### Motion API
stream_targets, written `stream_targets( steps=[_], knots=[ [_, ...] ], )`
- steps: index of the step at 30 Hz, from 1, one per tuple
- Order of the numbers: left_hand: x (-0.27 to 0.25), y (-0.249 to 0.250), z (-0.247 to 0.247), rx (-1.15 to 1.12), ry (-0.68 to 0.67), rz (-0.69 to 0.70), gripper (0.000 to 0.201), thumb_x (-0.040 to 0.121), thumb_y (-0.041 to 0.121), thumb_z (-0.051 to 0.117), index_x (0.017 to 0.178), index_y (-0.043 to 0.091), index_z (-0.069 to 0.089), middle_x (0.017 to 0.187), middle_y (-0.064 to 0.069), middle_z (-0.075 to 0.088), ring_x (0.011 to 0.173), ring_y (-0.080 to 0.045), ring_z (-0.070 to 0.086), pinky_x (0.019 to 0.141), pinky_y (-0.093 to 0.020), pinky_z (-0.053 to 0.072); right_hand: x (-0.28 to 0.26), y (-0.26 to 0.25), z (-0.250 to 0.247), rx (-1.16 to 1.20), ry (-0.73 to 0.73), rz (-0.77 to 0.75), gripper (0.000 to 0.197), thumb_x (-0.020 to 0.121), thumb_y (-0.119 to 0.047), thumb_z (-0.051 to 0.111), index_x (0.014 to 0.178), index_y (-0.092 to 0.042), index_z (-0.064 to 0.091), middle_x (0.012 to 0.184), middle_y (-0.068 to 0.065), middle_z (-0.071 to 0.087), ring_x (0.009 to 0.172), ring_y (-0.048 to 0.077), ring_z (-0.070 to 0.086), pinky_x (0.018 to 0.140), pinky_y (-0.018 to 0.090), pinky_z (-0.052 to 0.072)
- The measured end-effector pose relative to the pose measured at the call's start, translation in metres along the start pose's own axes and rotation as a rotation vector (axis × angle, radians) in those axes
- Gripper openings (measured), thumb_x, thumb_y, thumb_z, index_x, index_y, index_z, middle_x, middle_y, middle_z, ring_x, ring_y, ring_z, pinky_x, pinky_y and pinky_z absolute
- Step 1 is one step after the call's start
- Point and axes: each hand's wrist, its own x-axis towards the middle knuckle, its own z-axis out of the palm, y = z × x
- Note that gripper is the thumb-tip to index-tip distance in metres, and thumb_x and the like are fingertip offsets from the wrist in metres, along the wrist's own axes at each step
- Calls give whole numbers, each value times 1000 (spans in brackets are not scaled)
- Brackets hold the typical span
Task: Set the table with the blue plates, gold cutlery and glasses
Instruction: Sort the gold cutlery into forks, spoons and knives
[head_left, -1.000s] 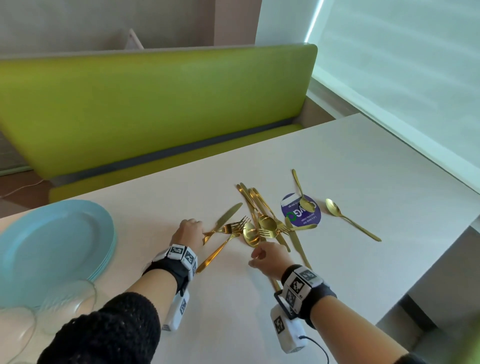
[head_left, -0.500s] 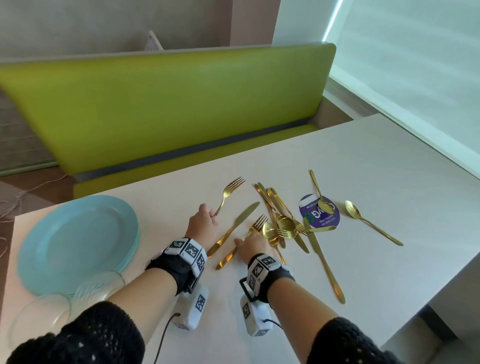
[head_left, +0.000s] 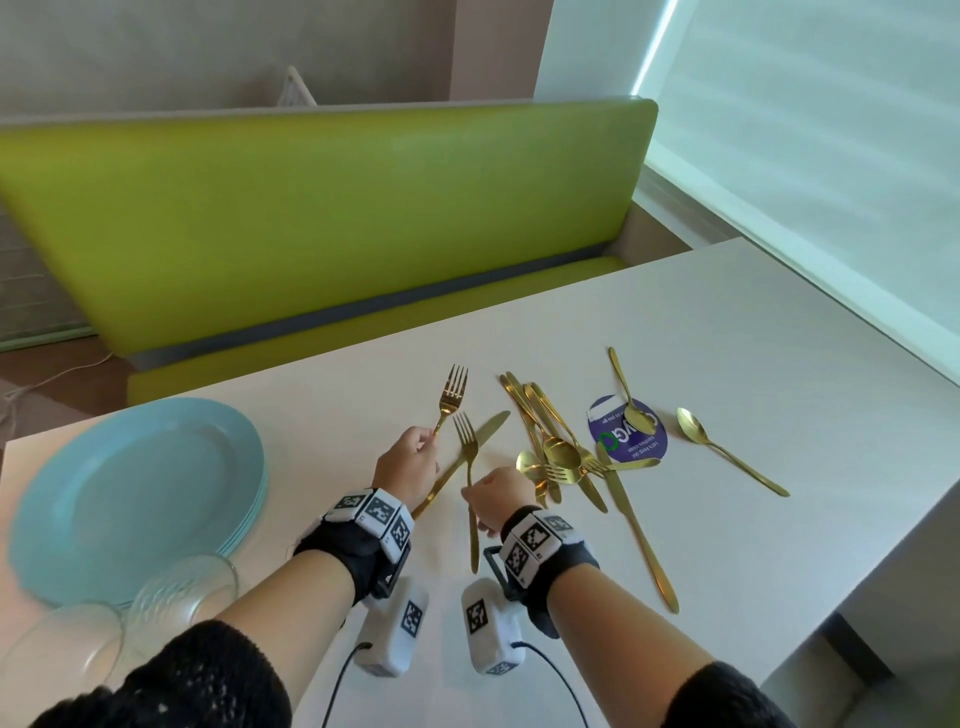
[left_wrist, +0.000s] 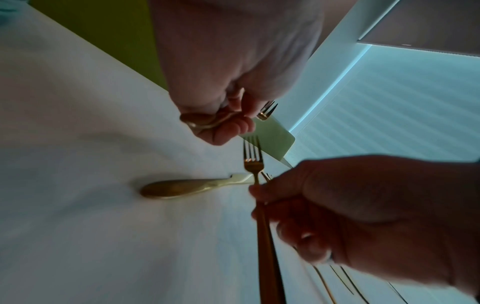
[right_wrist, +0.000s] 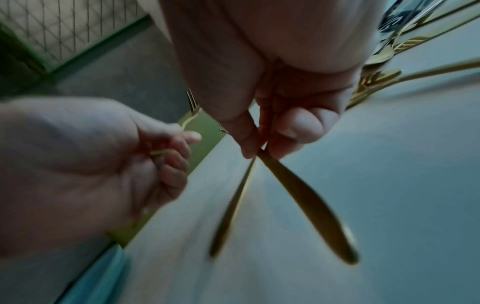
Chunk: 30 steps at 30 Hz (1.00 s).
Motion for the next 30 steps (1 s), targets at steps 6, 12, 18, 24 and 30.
stream_targets(
  steps=[6,12,18,24,30],
  knots=[
    [-5,8,12,-319,-47,-82,18,98,15,40,92,13,56,85,-7,60,64,-17,58,59,-28,52,-5,-4,-33,504,-54,-101,14,89,-22,62,79,-15,57,75,1,63,54,11,52,49,22,44],
    [-15,24,26,-410,-204,-63,16,96,7,40,92,11,55,88,-11,65,69,-26,64,68,-37,54,-6,1,-42,718,-143,-90,19,89,-17,63,73,-15,53,65,1,58,46,11,46,43,22,37],
    [-18,29,33,-415,-285,-46,25,96,5,33,92,14,57,84,-14,63,71,-27,62,64,-36,53,-7,5,-46,611,-100,-113,22,89,-20,63,70,-18,51,56,-4,54,29,1,44,39,18,32],
    [-13,31,39,-434,-225,-46,29,95,2,31,90,14,57,75,-7,62,59,-17,51,52,-25,40,5,6,-51,463,-13,-155,23,86,-30,66,66,-22,58,64,-3,59,45,9,42,42,22,33],
    [0,36,46,-440,-172,-71,23,101,19,33,89,13,52,72,-4,48,56,-14,40,51,-25,37,20,3,-68,387,-24,-183,19,88,-27,63,70,-20,60,70,-5,60,49,8,43,46,21,36]
  ],
)
